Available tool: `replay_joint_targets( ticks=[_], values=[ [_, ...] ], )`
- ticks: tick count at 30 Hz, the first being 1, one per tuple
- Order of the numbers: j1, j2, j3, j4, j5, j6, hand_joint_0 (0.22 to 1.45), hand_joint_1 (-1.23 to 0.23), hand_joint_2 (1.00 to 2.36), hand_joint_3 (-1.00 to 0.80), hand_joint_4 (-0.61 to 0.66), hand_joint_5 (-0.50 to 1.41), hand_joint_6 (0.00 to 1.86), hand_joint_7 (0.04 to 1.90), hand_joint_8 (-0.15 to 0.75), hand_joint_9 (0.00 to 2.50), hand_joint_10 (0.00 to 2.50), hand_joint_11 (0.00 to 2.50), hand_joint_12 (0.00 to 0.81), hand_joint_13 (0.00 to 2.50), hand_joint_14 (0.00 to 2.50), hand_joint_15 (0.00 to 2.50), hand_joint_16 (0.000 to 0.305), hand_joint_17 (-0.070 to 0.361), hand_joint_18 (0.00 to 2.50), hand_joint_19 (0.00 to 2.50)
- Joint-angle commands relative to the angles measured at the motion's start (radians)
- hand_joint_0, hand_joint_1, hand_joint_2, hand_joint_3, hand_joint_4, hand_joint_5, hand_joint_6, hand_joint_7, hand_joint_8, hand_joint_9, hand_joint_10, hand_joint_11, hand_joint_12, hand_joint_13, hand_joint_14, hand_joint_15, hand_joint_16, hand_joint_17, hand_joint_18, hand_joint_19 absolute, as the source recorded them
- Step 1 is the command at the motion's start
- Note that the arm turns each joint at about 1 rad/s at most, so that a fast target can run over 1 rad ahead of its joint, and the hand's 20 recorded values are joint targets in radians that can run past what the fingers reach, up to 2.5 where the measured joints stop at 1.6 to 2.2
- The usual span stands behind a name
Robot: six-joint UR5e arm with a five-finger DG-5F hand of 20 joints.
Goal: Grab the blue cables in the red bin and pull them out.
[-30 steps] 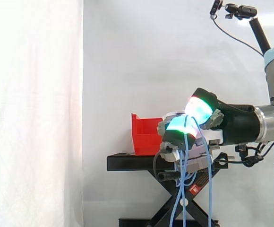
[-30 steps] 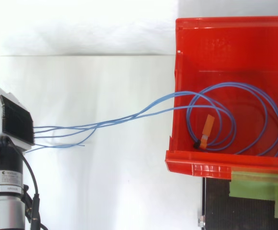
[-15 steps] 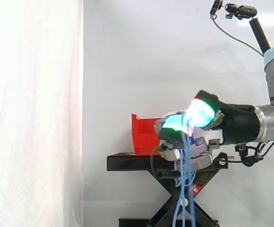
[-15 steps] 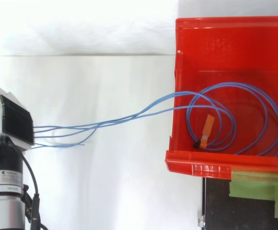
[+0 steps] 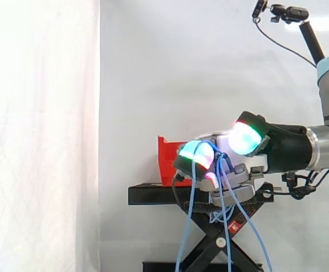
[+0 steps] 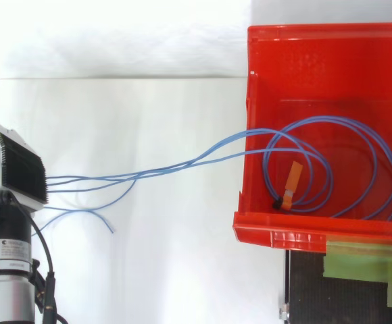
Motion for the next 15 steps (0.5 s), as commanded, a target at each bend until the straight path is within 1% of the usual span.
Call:
replay_joint_targets(
  ticks=[1,6,15],
  values=[
    [0.0,0.0,0.0,-0.001,0.0,0.0,0.75,-0.85,1.0,-1.0,0.05,0.8,0.01,0.85,0.253,1.05,0.03,0.82,0.32,1.17,1.65,1.37,0.047,0.105,1.28,1.74],
    [0.0,0.0,0.0,-0.003,0.0,0.0,0.73,-0.8,1.0,-1.0,0.07,0.84,0.0,0.86,0.262,1.07,0.03,0.82,0.324,1.18,1.64,1.36,0.048,0.108,1.28,1.74],
    [0.0,0.001,0.0,-0.004,0.0,0.0,0.72,-0.77,1.0,-1.0,0.09,0.86,0.0,0.86,0.27,1.08,0.03,0.82,0.324,1.19,1.63,1.36,0.049,0.109,1.29,1.72]
  ],
)
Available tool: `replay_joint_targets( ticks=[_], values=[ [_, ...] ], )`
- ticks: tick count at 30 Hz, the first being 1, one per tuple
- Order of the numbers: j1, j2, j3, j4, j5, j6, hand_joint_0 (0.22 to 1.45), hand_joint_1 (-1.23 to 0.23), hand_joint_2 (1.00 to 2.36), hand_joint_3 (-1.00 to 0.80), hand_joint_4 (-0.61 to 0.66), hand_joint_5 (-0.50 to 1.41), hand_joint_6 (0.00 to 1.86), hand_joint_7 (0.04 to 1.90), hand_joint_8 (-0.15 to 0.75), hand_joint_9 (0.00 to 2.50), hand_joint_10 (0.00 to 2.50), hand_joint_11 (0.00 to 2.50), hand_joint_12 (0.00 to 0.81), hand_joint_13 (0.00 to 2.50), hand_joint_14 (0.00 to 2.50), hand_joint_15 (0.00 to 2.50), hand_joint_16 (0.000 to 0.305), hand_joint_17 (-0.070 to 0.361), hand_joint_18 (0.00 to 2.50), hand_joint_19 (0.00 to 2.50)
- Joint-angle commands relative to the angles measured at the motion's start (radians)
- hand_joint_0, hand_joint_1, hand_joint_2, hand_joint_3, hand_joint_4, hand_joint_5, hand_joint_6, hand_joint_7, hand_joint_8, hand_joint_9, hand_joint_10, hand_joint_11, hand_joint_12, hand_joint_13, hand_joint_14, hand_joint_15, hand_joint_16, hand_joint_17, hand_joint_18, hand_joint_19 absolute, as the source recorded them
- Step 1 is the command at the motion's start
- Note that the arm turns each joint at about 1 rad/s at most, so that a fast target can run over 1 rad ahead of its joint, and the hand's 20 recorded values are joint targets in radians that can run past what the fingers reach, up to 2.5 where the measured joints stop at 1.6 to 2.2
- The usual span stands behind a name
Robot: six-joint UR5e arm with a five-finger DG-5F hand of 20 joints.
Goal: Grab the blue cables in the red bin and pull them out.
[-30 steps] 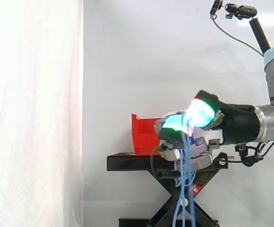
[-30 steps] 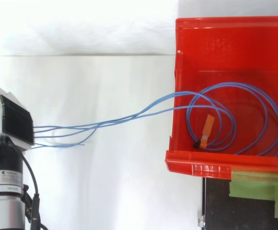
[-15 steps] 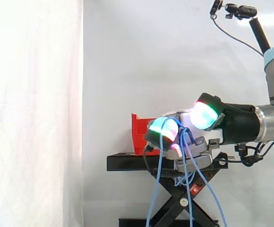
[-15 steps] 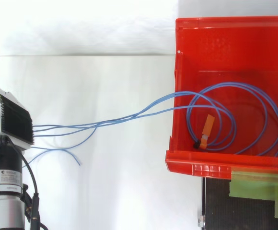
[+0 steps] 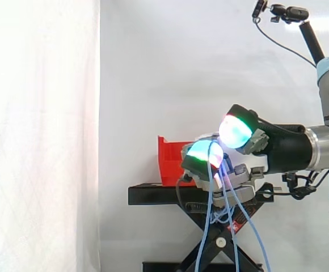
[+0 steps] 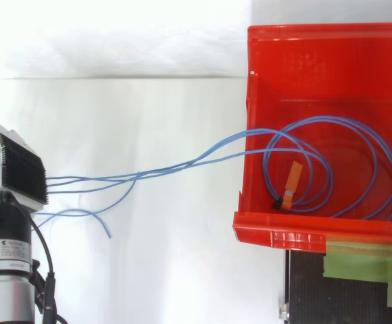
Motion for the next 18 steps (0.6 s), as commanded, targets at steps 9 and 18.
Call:
replay_joint_targets(
  ticks=[9,18],
  values=[
    [0.0,0.0,0.0,0.0,0.0,0.0,0.72,-0.77,1.0,-1.0,0.1,0.91,0.0,0.88,0.271,1.1,0.03,0.83,0.327,1.2,1.61,1.38,0.049,0.11,1.29,1.72],
    [0.0,0.0,0.0,0.0,-0.001,0.0,0.75,-0.85,1.0,-1.0,0.07,0.91,0.12,0.9,0.267,1.12,0.03,0.83,0.312,1.21,1.56,1.39,0.046,0.103,1.28,1.72]
  ],
)
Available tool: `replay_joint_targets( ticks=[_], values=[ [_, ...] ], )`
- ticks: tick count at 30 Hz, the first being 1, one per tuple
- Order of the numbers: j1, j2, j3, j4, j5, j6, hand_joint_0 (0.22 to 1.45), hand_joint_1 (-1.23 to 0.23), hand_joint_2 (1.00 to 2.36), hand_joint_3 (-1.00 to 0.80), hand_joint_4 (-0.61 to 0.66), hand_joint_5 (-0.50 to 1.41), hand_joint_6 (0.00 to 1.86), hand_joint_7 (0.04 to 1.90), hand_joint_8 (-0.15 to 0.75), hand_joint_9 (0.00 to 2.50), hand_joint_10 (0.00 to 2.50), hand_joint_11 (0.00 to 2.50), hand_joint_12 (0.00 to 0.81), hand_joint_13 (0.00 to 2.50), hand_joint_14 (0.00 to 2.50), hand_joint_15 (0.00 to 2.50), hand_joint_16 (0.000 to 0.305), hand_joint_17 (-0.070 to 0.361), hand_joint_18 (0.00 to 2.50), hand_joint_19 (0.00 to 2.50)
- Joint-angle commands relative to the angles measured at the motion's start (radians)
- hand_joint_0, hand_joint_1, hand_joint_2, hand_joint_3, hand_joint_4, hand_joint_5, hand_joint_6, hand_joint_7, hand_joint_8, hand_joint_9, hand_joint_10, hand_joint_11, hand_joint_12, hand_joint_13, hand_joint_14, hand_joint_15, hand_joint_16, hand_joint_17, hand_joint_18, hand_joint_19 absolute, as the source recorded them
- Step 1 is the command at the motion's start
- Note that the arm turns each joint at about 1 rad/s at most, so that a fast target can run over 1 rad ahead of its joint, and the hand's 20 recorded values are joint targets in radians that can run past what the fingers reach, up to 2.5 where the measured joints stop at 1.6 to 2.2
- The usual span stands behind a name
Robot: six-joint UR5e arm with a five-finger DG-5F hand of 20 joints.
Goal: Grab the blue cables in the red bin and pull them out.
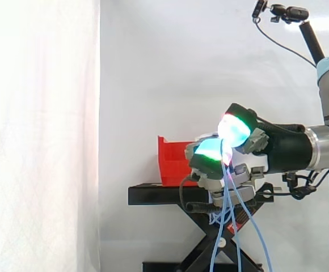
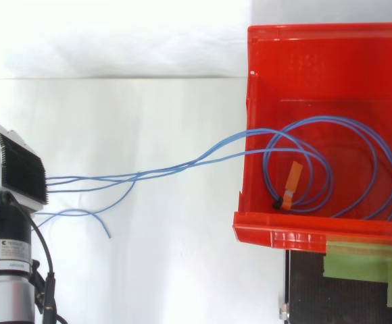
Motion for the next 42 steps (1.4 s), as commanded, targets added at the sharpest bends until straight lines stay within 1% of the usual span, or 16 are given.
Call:
replay_joint_targets(
  ticks=[1,5,11,13,21,30,40,42],
  values=[
    [0.0,-0.001,0.0,0.0,0.0,0.0,0.76,-0.86,1.0,-1.0,0.06,0.9,0.19,0.87,0.263,1.12,0.03,0.84,0.309,1.21,1.56,1.39,0.045,0.101,1.28,1.72],
    [0.0,-0.001,0.0,-0.003,0.001,0.0,0.8,-0.88,1.0,-1.0,0.04,0.89,0.34,0.83,0.256,1.15,0.03,0.86,0.303,1.23,1.51,1.44,0.042,0.094,1.27,1.73],
    [0.0,0.001,0.0,-0.002,0.001,0.003,0.87,-0.88,1.0,-1.0,0.02,0.89,0.44,0.81,0.243,1.16,0.03,0.9,0.29,1.24,1.48,1.45,0.04,0.089,1.27,1.74],
    [0.0,0.001,0.0,-0.003,0.001,0.005,0.89,-0.88,1.0,-1.0,0.02,0.89,0.45,0.8,0.242,1.17,0.03,0.9,0.293,1.24,1.48,1.47,0.039,0.088,1.27,1.73],
    [0.0,-0.001,0.0,-0.002,0.001,0.0,0.91,-0.88,1.0,-1.0,0.01,0.9,0.47,0.8,0.244,1.17,0.03,0.89,0.293,1.25,1.46,1.48,0.039,0.088,1.28,1.73],
    [0.0,0.001,0.0,0.002,0.004,-0.002,0.93,-0.88,1.0,-1.0,0.02,0.89,0.51,0.79,0.245,1.17,0.03,0.89,0.286,1.26,1.44,1.5,0.038,0.086,1.28,1.73],
    [0.0,-0.001,0.0,0.006,0.006,-0.002,0.93,-0.88,1.0,-1.0,0.02,0.89,0.53,0.78,0.245,1.17,0.03,0.89,0.297,1.26,1.43,1.5,0.039,0.087,1.29,1.73],
    [0.0,0.001,0.0,0.006,0.006,-0.002,0.93,-0.88,1.0,-1.0,0.03,0.89,0.54,0.78,0.246,1.17,0.03,0.89,0.287,1.26,1.44,1.49,0.039,0.087,1.29,1.72]
  ],
)
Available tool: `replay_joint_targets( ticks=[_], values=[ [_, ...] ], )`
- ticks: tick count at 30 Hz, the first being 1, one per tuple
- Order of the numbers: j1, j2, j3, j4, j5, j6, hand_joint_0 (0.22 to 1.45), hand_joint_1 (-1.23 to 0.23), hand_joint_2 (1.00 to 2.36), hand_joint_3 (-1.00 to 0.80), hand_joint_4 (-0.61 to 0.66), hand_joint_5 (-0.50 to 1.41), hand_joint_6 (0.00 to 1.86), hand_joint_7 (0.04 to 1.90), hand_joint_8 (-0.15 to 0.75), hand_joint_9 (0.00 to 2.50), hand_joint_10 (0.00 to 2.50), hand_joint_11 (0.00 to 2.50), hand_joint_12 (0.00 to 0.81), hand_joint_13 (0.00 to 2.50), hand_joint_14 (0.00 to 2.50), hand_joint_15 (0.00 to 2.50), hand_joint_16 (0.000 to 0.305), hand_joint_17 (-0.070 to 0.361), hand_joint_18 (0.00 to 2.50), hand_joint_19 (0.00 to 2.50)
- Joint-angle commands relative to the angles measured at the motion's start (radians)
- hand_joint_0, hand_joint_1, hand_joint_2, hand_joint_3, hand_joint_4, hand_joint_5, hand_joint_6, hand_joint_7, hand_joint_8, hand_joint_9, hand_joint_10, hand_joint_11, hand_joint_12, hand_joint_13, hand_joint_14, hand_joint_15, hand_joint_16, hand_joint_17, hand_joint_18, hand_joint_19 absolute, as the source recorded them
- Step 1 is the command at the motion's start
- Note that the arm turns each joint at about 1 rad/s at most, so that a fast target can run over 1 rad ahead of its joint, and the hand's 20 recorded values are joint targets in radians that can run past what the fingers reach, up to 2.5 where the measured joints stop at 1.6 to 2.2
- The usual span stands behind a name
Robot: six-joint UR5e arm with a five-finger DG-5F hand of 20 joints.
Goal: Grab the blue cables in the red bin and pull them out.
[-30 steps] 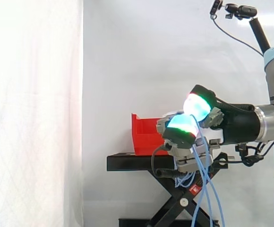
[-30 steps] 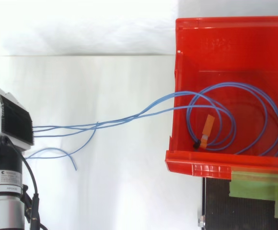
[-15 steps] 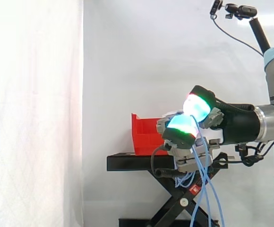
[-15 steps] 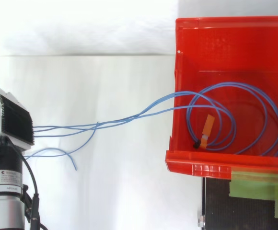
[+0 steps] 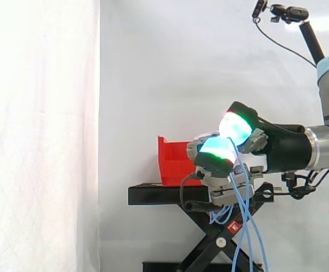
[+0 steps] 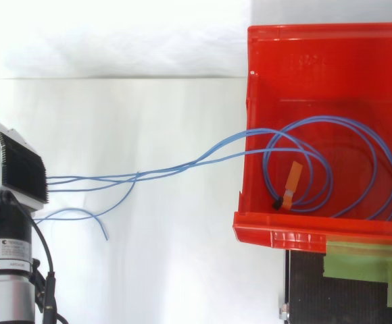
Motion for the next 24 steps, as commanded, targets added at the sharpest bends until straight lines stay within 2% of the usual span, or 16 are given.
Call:
replay_joint_targets(
  ticks=[1,24],
  values=[
    [0.0,0.0,-0.001,0.0,0.001,0.0,0.94,-0.88,1.0,-1.0,0.03,0.89,0.54,0.78,0.245,1.17,0.03,0.9,0.294,1.26,1.43,1.5,0.039,0.087,1.29,1.73],
    [0.0,0.001,0.0,0.0,0.001,0.0,0.94,-0.88,1.0,-1.0,0.01,0.89,0.54,0.78,0.245,1.17,0.03,0.9,0.295,1.26,1.43,1.51,0.039,0.088,1.29,1.73]
  ],
)
